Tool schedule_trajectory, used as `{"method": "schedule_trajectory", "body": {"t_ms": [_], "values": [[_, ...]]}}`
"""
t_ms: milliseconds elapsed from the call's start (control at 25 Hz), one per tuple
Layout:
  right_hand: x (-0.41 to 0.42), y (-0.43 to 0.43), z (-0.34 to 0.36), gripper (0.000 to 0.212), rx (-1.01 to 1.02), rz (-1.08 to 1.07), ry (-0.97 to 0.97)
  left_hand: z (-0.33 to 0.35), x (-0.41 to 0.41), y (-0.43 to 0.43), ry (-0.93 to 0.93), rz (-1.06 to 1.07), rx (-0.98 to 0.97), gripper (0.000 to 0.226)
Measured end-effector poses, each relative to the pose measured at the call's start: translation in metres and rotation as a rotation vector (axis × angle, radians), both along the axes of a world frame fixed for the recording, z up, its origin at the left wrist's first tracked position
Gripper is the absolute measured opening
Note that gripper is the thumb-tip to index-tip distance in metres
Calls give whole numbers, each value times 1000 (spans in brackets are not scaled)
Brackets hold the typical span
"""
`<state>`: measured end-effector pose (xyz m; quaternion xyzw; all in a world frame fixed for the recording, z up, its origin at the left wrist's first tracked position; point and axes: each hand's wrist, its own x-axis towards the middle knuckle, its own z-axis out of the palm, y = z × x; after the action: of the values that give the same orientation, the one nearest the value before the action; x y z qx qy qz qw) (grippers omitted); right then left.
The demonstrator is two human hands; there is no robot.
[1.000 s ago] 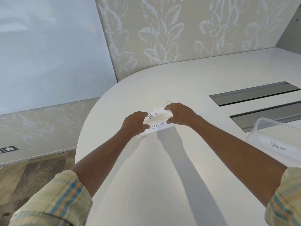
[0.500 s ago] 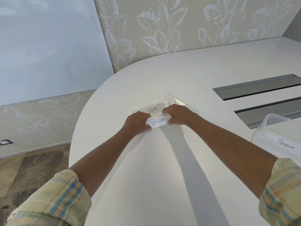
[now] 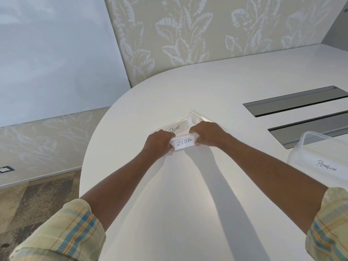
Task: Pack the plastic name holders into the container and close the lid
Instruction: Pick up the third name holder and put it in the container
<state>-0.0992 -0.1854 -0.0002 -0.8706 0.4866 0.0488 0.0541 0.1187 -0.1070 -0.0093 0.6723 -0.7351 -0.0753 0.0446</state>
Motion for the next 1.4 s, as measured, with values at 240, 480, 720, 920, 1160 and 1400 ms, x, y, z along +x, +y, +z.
{"method": "schedule_trajectory", "body": {"t_ms": [240,480,720,920,1160,1400], "values": [[-26,16,27,50,-42,-19,-34,32,-16,3,15,-56,-30,45],[-68,38,60,39,-94,-74,-108,67,-47,6,1,-159,-87,43],[-131,66,86,39,-136,-167,-157,92,-100,11,-13,-289,-163,43],[-194,91,103,38,-162,-258,-172,102,-160,11,-18,-376,-208,47],[-274,121,116,30,-186,-380,-164,111,-244,10,-39,-464,-228,45],[-355,142,118,42,-252,-480,-171,115,-329,7,7,-562,-262,42]]}}
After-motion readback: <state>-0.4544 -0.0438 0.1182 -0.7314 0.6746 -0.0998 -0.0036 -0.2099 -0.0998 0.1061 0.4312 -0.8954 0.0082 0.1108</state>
